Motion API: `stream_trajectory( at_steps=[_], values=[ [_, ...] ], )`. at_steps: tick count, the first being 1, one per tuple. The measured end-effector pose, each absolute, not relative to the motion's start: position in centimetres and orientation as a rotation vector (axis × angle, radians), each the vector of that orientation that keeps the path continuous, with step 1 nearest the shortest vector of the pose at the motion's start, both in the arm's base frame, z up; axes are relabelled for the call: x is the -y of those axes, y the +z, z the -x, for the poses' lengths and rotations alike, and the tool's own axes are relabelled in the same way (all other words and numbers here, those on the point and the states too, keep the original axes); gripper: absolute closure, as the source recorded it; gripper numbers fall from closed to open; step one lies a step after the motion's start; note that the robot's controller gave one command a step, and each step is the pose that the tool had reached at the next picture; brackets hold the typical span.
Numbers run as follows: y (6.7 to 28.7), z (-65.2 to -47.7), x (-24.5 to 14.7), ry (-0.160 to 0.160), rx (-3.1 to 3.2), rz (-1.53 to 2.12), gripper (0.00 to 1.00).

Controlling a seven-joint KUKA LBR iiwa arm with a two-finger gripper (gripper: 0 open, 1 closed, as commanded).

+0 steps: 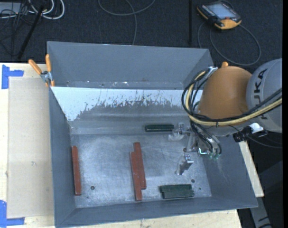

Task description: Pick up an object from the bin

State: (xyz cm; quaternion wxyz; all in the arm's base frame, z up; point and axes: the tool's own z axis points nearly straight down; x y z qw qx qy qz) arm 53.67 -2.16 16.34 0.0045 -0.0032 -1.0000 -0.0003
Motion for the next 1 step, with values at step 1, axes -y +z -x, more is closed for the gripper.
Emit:
stream_trajectory(
  at_steps=[1],
  values=[
    [16.71,-53.85,2.17,0.000,3.140,0.009,0.00]
  ],
)
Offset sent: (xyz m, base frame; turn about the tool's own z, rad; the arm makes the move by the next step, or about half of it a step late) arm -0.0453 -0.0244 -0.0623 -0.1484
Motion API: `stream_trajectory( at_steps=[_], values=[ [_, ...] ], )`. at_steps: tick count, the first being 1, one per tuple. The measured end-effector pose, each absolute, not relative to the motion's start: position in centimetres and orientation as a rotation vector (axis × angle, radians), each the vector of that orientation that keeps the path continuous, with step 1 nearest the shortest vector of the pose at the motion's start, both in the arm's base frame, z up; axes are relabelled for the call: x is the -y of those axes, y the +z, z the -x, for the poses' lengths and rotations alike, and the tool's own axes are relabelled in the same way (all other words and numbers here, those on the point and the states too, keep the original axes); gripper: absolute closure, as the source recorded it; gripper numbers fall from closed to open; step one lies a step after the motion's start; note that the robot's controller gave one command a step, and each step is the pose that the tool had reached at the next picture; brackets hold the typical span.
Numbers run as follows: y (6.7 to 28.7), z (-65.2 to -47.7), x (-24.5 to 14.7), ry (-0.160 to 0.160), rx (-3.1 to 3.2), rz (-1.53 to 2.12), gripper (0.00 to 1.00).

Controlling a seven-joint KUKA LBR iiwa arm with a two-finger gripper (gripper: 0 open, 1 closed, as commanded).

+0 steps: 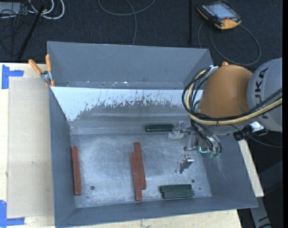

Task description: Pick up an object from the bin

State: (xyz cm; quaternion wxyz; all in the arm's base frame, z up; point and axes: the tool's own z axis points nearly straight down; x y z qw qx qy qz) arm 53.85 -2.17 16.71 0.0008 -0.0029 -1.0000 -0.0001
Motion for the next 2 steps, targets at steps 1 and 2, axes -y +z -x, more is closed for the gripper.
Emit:
stream_trajectory(
  at_steps=[1,2],
  values=[
    [13.5,-51.6,3.3,0.000,3.143,-0.115,0.00],
    [7.7,-49.6,3.2,0.001,3.129,-0.287,1.00]
  ],
)
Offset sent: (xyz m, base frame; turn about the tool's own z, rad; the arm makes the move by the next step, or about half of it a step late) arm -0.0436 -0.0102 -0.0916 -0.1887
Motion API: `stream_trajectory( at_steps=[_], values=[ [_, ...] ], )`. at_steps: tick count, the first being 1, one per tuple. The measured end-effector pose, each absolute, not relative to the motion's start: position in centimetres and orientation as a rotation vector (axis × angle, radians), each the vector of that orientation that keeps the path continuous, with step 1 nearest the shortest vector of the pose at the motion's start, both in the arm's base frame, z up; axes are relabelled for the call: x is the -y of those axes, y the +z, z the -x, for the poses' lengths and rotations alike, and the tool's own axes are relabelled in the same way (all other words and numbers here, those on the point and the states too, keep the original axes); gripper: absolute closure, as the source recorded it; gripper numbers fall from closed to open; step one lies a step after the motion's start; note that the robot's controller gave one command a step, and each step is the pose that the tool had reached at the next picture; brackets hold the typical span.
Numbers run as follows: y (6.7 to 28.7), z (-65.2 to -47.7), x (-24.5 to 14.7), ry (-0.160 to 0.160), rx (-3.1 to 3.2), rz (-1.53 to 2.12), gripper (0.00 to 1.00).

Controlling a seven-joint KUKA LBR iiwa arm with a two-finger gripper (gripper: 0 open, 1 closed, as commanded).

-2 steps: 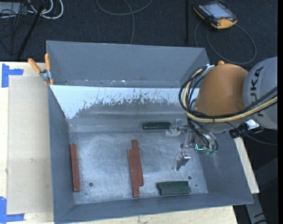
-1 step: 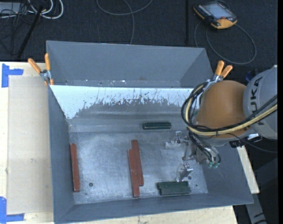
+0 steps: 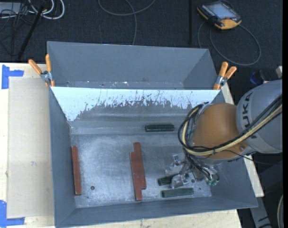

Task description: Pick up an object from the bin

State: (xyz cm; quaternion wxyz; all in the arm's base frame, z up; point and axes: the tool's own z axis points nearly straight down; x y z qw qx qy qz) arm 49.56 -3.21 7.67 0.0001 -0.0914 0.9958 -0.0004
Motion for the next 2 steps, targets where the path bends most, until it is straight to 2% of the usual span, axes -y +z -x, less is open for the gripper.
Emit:
stream_trajectory(
  at_steps=[1,2],
  values=[
    [7.7,-49.6,3.2,-0.001,-3.128,0.287,1.00],
    [19.8,-50.1,5.0,0.001,-3.134,0.216,1.00]
  ],
)
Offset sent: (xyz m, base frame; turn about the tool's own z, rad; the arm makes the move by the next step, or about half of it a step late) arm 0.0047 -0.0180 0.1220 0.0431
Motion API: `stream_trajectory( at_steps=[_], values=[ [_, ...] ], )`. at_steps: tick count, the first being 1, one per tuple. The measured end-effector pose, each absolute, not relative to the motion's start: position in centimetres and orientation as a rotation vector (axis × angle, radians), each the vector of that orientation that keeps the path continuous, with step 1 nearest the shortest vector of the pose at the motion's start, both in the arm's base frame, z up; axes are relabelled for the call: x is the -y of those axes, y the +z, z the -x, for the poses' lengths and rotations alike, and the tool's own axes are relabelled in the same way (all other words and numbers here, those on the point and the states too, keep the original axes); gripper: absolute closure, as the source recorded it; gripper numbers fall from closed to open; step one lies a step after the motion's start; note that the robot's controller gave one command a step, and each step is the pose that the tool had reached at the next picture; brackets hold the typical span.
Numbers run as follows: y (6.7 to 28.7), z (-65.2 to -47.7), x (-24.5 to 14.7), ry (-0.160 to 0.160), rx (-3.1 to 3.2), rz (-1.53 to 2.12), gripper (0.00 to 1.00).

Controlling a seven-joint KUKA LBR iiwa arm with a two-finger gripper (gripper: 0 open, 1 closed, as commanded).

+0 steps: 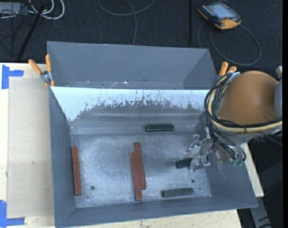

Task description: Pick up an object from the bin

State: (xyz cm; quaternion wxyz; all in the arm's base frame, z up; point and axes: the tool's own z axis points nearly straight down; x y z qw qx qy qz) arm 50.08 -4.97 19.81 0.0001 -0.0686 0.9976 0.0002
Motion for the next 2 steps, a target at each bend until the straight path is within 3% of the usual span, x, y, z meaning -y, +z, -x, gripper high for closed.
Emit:
stream_trajectory(
  at_steps=[1,2],
  values=[
    [19.8,-50.1,5.0,0.001,-3.134,0.215,1.00],
    [30.1,-48.9,8.3,0.001,-2.926,1.138,1.00]
  ],
)
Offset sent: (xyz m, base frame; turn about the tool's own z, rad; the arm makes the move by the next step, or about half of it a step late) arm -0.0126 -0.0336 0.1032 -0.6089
